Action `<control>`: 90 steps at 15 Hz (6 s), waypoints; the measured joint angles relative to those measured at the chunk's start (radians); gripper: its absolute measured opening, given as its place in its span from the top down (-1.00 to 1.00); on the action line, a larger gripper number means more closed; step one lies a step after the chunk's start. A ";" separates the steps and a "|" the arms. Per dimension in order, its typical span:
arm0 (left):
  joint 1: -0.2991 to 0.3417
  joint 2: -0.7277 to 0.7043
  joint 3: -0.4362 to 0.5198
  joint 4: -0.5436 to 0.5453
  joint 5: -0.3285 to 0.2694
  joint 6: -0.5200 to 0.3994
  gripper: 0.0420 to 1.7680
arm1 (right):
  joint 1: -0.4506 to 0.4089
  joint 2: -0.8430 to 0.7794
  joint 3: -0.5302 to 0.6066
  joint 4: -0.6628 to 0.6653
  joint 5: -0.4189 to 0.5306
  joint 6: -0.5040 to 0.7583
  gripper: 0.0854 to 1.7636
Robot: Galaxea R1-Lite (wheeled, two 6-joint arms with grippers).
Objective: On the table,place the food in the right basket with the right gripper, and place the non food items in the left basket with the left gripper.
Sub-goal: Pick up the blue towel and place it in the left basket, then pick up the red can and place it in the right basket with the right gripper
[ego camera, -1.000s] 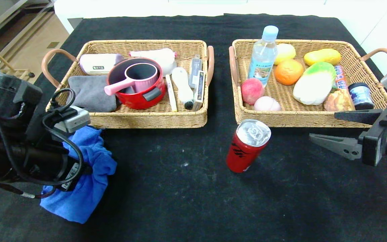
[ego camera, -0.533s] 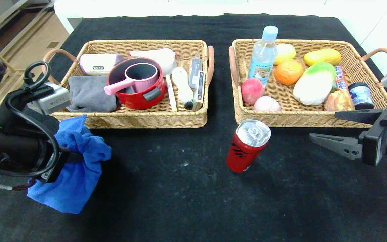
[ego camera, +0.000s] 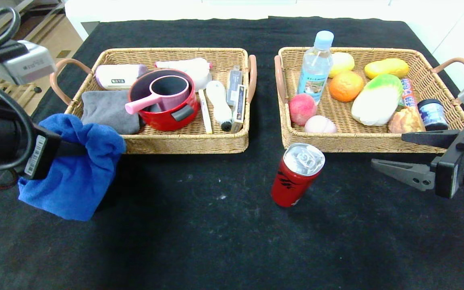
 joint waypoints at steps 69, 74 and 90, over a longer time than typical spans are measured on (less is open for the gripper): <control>-0.186 0.437 -0.288 -0.633 -0.071 -0.055 -0.88 | -0.007 0.007 -0.002 -0.001 0.000 0.000 -0.94; -0.206 0.309 -0.165 -0.621 -0.073 -0.046 -0.91 | -0.007 0.007 -0.002 0.000 0.000 0.000 -0.94; -0.252 -0.171 0.475 -0.641 -0.201 -0.002 -0.93 | 0.001 0.034 0.007 -0.052 -0.002 0.016 -0.94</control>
